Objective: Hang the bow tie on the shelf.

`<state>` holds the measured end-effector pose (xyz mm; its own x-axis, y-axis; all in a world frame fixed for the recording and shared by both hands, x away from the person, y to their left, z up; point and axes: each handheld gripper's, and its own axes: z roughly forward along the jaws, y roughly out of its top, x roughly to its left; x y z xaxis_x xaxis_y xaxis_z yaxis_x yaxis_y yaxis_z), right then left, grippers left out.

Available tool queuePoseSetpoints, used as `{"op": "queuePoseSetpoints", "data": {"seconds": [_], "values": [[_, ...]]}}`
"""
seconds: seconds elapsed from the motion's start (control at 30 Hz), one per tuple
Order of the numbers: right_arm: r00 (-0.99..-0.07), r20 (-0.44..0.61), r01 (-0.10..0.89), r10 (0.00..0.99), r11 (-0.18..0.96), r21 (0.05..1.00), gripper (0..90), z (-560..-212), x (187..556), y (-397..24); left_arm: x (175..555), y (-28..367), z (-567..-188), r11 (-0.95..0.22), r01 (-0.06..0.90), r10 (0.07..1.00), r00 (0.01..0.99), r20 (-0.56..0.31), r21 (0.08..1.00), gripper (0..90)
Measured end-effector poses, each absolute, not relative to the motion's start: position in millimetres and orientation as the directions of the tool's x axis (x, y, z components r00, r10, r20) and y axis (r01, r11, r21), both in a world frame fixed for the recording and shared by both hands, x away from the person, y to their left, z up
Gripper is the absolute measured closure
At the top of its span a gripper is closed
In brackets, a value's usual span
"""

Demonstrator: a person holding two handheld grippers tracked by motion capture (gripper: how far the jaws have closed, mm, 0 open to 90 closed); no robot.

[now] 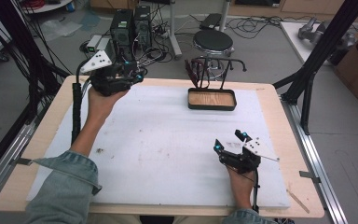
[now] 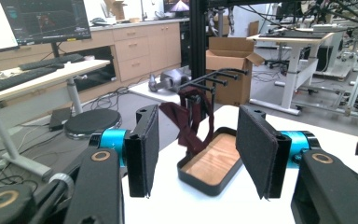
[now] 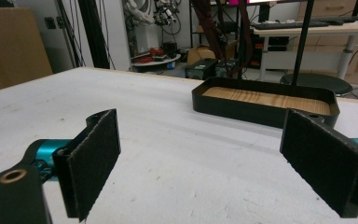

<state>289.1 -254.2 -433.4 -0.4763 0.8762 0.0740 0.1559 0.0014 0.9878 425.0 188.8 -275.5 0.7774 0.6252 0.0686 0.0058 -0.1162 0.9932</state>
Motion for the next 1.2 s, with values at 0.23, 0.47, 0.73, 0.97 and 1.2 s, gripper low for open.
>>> {"op": "queuePoseSetpoints", "data": {"seconds": [0.23, 0.47, 0.73, 0.97, 1.2], "values": [[-0.473, 0.073, 0.156, 0.878, 0.002, 0.988, 11.3, -433.5, 289.2, -254.1, 400.1, 220.7, -283.4, -0.123, 0.021, 0.652, 0.756, 0.065, 0.992, 45.5], [-0.47, 0.072, 0.159, 0.88, 0.004, 0.987, 11.2, -433.6, 289.2, -254.3, 373.7, 247.8, -293.2, -0.121, 0.038, 0.679, 0.733, 0.054, 0.992, 42.0], [-0.471, 0.07, 0.161, 0.879, 0.007, 0.987, 11.2, -433.8, 289.5, -254.4, 346.9, 264.6, -314.4, -0.101, 0.057, 0.703, 0.711, 0.031, 0.993, 38.5], [-0.471, 0.073, 0.163, 0.879, 0.006, 0.987, 11.2, -433.9, 289.5, -254.5, 331.0, 277.2, -334.8, -0.105, 0.09, 0.728, 0.686, 0.015, 0.99, 35.9], [-0.473, 0.073, 0.165, 0.878, 0.007, 0.986, 11.2, -433.9, 289.4, -254.4, 312.3, 287.1, -356.2, -0.107, 0.108, 0.761, 0.649, 0.012, 0.988, 32.2]]}}
